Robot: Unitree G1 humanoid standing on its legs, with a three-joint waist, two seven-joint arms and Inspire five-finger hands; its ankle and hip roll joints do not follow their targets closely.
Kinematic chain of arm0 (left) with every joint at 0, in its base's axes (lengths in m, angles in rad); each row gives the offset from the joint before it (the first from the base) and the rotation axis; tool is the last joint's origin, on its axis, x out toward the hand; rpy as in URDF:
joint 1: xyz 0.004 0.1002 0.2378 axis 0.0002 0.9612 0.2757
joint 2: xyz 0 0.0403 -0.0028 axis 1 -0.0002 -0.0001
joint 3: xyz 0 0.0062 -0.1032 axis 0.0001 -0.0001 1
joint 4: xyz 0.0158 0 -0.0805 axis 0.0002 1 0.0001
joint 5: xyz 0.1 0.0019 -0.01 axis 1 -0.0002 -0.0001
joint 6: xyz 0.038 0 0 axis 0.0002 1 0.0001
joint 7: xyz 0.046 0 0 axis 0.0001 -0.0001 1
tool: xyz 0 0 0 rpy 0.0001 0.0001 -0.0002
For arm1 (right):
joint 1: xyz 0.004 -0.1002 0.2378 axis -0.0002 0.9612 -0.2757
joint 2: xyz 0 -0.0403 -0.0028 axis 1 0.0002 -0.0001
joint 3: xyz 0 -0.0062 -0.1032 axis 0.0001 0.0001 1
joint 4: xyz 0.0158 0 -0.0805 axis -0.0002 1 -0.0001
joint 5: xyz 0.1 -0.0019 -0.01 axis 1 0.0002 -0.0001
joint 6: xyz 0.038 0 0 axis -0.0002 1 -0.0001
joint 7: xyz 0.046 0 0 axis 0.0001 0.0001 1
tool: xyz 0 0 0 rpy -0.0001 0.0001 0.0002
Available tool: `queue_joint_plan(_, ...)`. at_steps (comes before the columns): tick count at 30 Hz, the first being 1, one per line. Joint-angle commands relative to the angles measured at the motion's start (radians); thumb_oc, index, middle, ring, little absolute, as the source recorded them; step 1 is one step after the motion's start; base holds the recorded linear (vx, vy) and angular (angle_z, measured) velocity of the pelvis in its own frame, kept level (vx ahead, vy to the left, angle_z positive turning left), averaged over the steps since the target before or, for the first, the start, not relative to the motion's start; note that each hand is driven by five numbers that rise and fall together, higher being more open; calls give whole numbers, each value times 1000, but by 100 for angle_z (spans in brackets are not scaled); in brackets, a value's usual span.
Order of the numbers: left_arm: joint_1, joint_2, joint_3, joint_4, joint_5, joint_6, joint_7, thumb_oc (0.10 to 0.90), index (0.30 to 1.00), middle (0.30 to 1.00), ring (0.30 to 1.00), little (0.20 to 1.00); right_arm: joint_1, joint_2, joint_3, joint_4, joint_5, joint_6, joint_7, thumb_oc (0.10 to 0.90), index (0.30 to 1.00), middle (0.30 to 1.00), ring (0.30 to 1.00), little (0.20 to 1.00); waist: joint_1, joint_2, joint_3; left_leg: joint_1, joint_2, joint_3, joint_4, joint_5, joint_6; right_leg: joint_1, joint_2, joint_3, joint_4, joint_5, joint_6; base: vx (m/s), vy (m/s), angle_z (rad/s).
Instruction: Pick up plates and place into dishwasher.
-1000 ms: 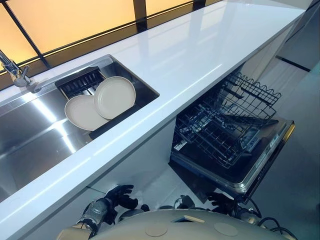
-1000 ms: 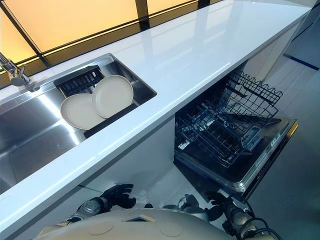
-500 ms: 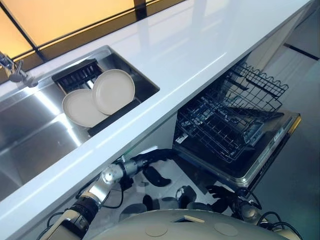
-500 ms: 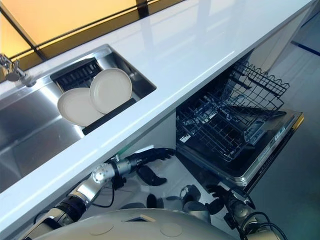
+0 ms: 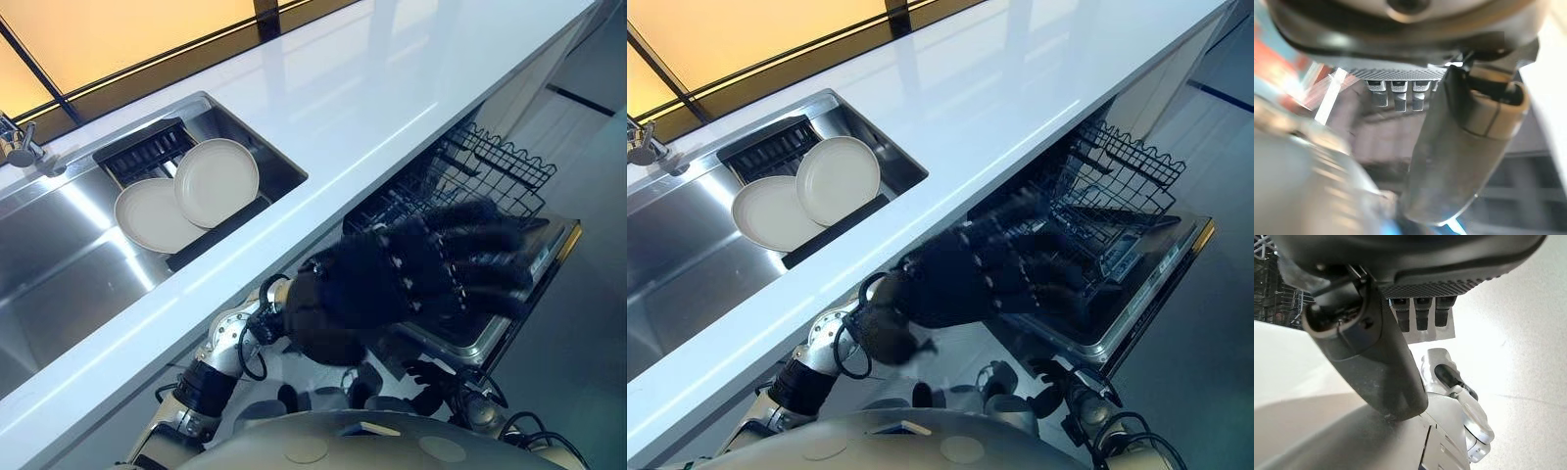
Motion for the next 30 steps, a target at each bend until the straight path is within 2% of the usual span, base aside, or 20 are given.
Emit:
queue_joint_plan(1,-127,-85,30,-142,-95,-332,191,800,900,900,900,900,-70,112,55,44,47,-25,-6,800,900,900,900,900,20,17,-12,14,-57,-18,5,-138,43,-31,69,-17,94,-103,1,0,0,0)
queue_joint_plan(2,-130,-65,57,-160,5,-460,279,800,900,900,900,900,-65,113,56,34,47,-19,-8,800,900,900,900,900,22,18,-12,12,-56,-18,5,-136,41,-32,69,-18,94,-103,0,0,0,0)
queue_joint_plan(4,-122,28,140,-151,399,-864,491,800,900,900,900,900,-38,110,41,1,31,-11,-11,800,900,900,900,900,30,24,-8,13,-55,-24,5,-132,39,-29,70,-25,95,-106,-1,-15,1,0)
queue_joint_plan(5,-115,81,185,-133,515,-993,573,800,900,900,900,900,-21,108,30,-5,23,-18,-19,800,900,900,900,900,35,27,-10,9,-56,-29,5,-130,41,-31,71,-29,95,-107,-1,0,0,0)
queue_joint_plan(6,-106,128,240,-138,718,-1091,684,800,900,900,900,900,-4,105,20,-6,18,-30,-27,800,900,900,900,900,40,30,-11,9,-58,-35,5,-128,41,-30,72,-32,96,-110,-1,0,0,0)
queue_joint_plan(7,-98,168,315,-138,1001,-1156,874,800,900,900,900,900,18,106,11,3,12,-53,-40,800,900,900,900,900,46,31,-17,8,-61,-43,5,-128,42,-28,75,-37,95,-114,-3,1,16,3)
queue_joint_plan(8,-98,210,368,-134,1139,-1177,970,800,900,900,900,900,30,108,6,13,8,-68,-49,800,900,900,900,900,51,30,-23,8,-63,-46,5,-129,43,-25,76,-42,94,-118,-3,14,10,11)
queue_joint_plan(10,-115,289,453,-126,1592,-1142,1245,800,900,900,900,900,45,111,0,34,8,-90,-56,800,900,900,900,900,57,26,-39,7,-65,-51,5,-132,43,-21,79,-44,94,-126,-5,39,-10,18)
queue_joint_plan(11,-136,346,478,-118,1720,-1096,1332,800,900,900,900,900,46,111,-1,39,10,-92,-56,800,900,900,900,900,58,26,-50,0,-67,-51,5,-128,43,-26,80,-45,91,-122,-4,48,-20,14)
queue_joint_plan(12,-159,391,500,-104,1890,-1027,1383,800,900,900,900,900,46,109,5,43,19,-92,-56,800,900,900,900,900,58,26,-59,-3,-67,-50,5,-126,43,-29,81,-45,90,-123,-5,42,-16,9)
queue_joint_plan(13,-183,448,500,-77,1987,-967,1417,800,900,900,900,900,45,107,7,45,23,-90,-56,800,900,900,900,900,56,28,-66,-5,-68,-48,5,-126,43,-30,81,-47,89,-123,-4,53,-2,11)
queue_joint_plan(14,-222,528,498,-39,2023,-888,1405,800,900,900,900,900,45,104,9,44,25,-87,-52,800,900,900,900,900,52,32,-73,-7,-68,-44,5,-125,44,-32,80,-47,88,-121,-2,47,10,10)
queue_joint_plan(16,-270,625,493,19,2034,-813,1375,800,900,900,900,900,44,94,19,38,34,-84,-48,800,900,900,900,900,45,41,-79,-7,-66,-36,5,-124,44,-35,79,-47,90,-121,-3,48,26,12)
queue_joint_plan(19,-350,811,453,174,1996,-742,1346,800,900,900,900,900,44,72,24,9,34,-67,-47,800,900,900,900,900,30,61,-81,-5,-66,-20,5,-122,45,-39,78,-45,92,-116,2,60,55,-1)
queue_joint_plan(20,-373,850,438,216,1980,-728,1338,800,900,900,900,900,45,64,25,-2,34,-60,-47,800,900,900,900,900,26,66,-79,-4,-66,-16,5,-121,46,-39,76,-43,93,-115,3,53,66,-11)
queue_joint_plan(21,-391,889,426,253,2005,-730,1339,800,900,900,900,900,47,57,24,-15,36,-50,-45,800,900,900,900,900,23,71,-79,-3,-65,-11,5,-121,47,-40,75,-42,94,-115,4,74,94,-13)
queue_joint_plan(22,-422,969,386,334,2010,-740,1363,800,900,900,900,900,51,42,26,-30,35,-37,-40,800,900,900,900,900,13,83,-75,-2,-65,-1,5,-121,49,-42,72,-40,95,-112,8,86,101,-12)
queue_joint_plan(23,-442,998,369,365,1993,-747,1358,800,900,900,900,900,54,37,24,-37,32,-30,-38,800,900,900,900,900,10,85,-74,-1,-65,3,5,-121,49,-43,70,-39,95,-110,10,79,86,-11)
queue_joint_plan(28,-508,1088,294,466,2022,-784,1364,800,900,900,900,900,68,14,24,-51,16,-13,-33,800,900,900,900,900,-6,97,-67,0,-65,24,5,-123,51,-48,63,-30,91,-101,22,83,82,-11)
queue_joint_plan(30,-545,1116,246,496,2022,-779,1346,800,900,900,900,900,73,5,25,-53,1,-10,-32,800,900,900,900,900,-13,101,-63,1,-67,31,5,-124,53,-50,59,-24,88,-97,28,101,94,-6)
